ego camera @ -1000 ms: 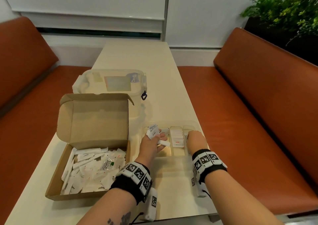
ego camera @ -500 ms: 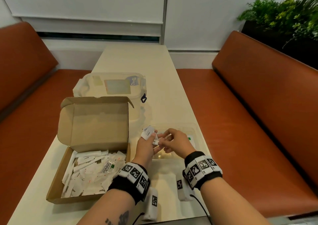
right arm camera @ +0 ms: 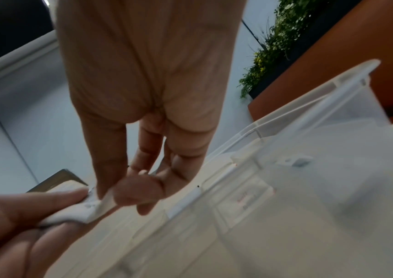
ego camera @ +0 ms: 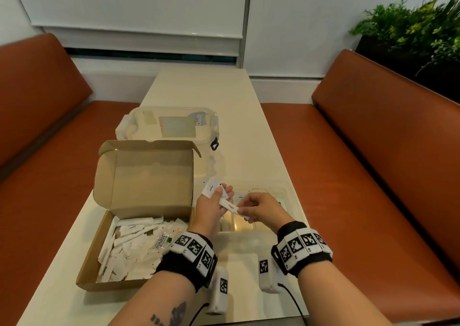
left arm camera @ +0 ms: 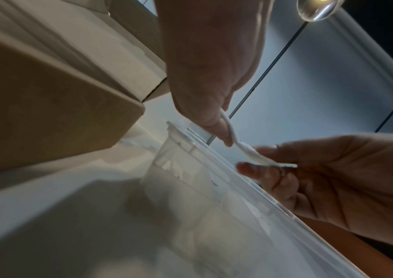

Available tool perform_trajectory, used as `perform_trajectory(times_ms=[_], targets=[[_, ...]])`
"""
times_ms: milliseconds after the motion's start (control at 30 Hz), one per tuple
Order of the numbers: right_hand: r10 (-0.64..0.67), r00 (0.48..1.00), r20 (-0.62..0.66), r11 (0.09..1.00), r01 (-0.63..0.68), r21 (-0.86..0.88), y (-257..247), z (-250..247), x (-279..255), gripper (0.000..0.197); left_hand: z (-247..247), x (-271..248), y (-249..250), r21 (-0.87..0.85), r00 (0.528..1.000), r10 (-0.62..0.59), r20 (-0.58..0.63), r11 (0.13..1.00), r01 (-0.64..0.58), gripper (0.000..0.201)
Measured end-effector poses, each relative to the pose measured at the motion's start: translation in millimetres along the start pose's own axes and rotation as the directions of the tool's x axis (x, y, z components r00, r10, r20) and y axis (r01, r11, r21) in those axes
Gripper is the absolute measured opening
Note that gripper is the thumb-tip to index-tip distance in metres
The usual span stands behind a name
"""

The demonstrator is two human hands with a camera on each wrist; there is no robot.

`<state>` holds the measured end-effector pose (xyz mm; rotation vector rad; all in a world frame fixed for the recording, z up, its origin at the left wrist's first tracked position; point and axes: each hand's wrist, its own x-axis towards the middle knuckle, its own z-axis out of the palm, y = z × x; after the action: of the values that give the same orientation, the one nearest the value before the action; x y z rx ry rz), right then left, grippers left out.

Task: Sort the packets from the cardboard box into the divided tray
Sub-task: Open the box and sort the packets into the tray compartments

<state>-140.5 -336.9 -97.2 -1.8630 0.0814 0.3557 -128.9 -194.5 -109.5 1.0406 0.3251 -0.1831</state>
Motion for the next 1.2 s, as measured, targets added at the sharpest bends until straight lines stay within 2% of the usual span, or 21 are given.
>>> perform_trajectory(times_ms=[133,200,300,367,433,533,600,800,867,933,1067,1200], targets=[[-0.027,0.998,0.049,0.998,0.03,-0.061,-4,7,0,0.004,1,0,-1,0.02,1.0,0.015,0.008,1.0,-0.015,0.021],[-0.042,0.999,0.026,0.994,0.044,-0.101,-3,7,1,0.008,2,0,2,0.041,1.0,0.028,0.009,0.999,-0.028,0.024],[-0.042,0.991,-0.13,0.999,0.046,0.027,2,3,3,0.011,2,0,4,0.07,0.997,0.081,-0.005,0.994,-0.08,0.023],[-0.026,0.963,-0.269,0.988,0.066,0.141,6,1,3,0.01,0,0,3,0.115,0.994,0.107,-0.014,0.988,-0.105,0.019],[-0.014,0.941,-0.339,0.976,0.087,0.2,7,2,4,0.01,1,-1,1,0.147,0.996,0.089,0.015,0.985,-0.09,0.017],[-0.029,0.952,-0.305,0.971,0.1,0.217,7,6,6,0.008,4,-4,1,0.215,0.995,0.039,0.093,0.975,-0.058,0.016],[-0.046,0.969,-0.244,0.972,0.099,0.211,7,7,6,0.008,6,-6,3,0.234,0.992,0.054,0.111,0.969,-0.079,0.021],[-0.071,0.992,-0.106,0.996,0.077,0.055,13,4,6,0.017,9,-6,7,0.242,0.986,0.093,0.135,0.962,-0.124,0.022],[-0.09,0.99,-0.105,0.994,0.096,0.055,13,3,6,0.02,9,-7,8,0.267,0.982,0.106,0.156,0.953,-0.145,0.024],[-0.107,0.987,-0.123,0.993,0.113,0.043,11,2,7,0.013,9,-8,8,0.314,0.977,0.106,0.185,0.936,-0.161,0.024],[-0.1,0.982,-0.16,0.993,0.088,-0.08,13,0,10,0.008,8,-8,8,0.351,0.97,0.096,0.223,0.92,-0.172,0.023],[-0.102,0.984,-0.149,0.994,0.094,-0.056,12,2,9,0.012,7,-7,7,0.375,0.968,0.074,0.241,0.913,-0.163,0.025]])
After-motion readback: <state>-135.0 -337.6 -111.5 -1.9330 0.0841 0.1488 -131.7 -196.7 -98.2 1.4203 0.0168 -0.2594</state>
